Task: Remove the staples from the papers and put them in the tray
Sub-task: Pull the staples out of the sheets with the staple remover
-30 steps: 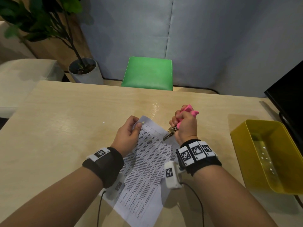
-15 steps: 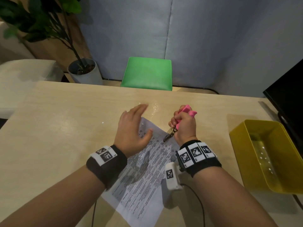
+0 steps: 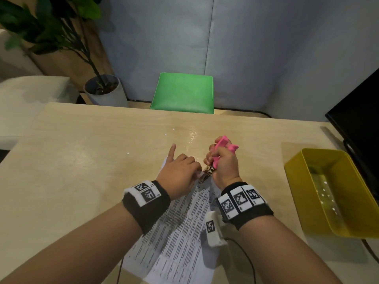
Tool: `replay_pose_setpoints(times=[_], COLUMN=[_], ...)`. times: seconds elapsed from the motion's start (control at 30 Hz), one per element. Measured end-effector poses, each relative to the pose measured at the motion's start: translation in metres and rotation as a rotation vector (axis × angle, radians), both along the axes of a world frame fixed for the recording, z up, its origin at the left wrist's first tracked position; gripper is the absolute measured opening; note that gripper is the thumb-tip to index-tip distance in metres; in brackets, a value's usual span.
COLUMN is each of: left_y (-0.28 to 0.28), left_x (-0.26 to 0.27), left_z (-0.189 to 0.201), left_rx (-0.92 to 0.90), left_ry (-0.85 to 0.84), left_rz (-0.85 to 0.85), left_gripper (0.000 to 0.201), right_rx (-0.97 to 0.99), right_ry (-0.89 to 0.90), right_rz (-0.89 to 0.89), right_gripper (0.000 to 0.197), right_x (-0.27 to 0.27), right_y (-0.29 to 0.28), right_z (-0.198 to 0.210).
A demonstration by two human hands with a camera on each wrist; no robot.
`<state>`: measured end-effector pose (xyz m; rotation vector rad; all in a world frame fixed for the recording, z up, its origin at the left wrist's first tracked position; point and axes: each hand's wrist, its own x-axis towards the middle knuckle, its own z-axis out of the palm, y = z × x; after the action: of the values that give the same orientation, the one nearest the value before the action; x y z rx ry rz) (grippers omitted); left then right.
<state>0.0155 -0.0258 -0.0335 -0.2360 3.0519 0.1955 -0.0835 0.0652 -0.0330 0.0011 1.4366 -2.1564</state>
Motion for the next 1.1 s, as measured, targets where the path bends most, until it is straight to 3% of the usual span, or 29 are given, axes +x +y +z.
replay_pose_setpoints(times=[0.47, 1.1], left_y=[-0.007, -0.014], left_x=[0.005, 0.003], left_z=[0.000, 0.003], left_rx=[0.175, 0.244], left_ry=[0.060, 0.093], left_rz=[0.132, 0.125], left_gripper=[0.020, 0.015], right_rx=[0.037, 0.064], right_ry=[0.045, 0.074], right_rz=[-0.032, -0.059], right_gripper=[0.030, 0.033], right_x=[-0.020, -0.035], right_y=[0.025, 0.044], right_z=[0.002, -0.002])
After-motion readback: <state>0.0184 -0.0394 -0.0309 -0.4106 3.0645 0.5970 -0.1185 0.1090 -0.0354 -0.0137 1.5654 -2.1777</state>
